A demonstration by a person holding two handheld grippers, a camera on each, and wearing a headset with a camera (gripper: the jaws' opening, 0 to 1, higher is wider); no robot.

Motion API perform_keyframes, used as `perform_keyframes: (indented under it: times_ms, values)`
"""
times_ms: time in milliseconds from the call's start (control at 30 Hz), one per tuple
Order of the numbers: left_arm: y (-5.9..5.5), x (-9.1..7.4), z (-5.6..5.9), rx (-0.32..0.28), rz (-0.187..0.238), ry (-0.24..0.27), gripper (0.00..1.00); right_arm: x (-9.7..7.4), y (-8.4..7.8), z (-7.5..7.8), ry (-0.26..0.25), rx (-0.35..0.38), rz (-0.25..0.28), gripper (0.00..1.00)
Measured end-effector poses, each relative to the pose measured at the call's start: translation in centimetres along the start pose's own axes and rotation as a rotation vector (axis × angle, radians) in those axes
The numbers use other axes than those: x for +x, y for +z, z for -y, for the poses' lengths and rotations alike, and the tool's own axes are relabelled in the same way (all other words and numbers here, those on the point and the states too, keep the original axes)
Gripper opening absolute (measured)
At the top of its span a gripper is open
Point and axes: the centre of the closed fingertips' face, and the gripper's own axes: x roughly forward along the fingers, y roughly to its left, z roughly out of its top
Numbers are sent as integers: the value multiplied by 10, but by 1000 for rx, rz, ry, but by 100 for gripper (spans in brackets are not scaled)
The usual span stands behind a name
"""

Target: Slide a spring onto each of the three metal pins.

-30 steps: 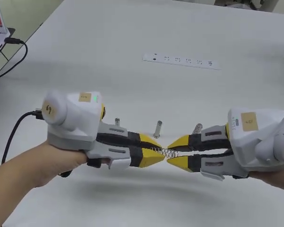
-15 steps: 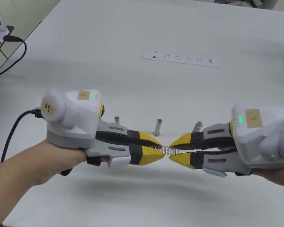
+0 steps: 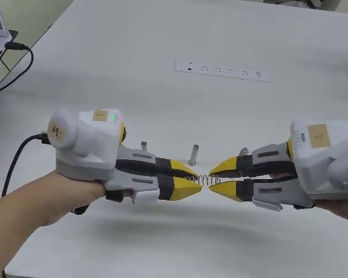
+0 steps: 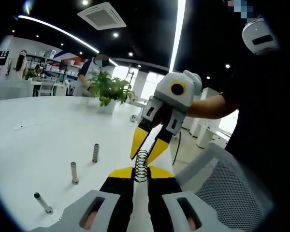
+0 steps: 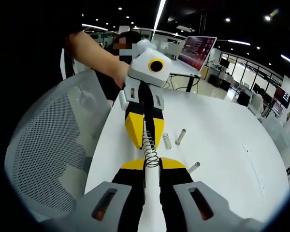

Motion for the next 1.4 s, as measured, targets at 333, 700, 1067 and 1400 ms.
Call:
perform_keyframes:
  times_ms: [333, 700, 1067, 1400]
  values:
    - [-9, 2, 0, 20, -42, -4, 2, -3, 5, -4, 29, -42, -16, 7]
    - [-14, 4, 0, 60, -71, 3, 2, -4, 27, -10, 55, -5, 49, 8]
    - [-11, 3, 1, 66, -63, 9, 2, -3, 41, -8, 57, 48, 106, 8]
    - [-8, 7, 5, 76, -54, 0, 2, 1, 57, -9, 37, 91, 189, 7]
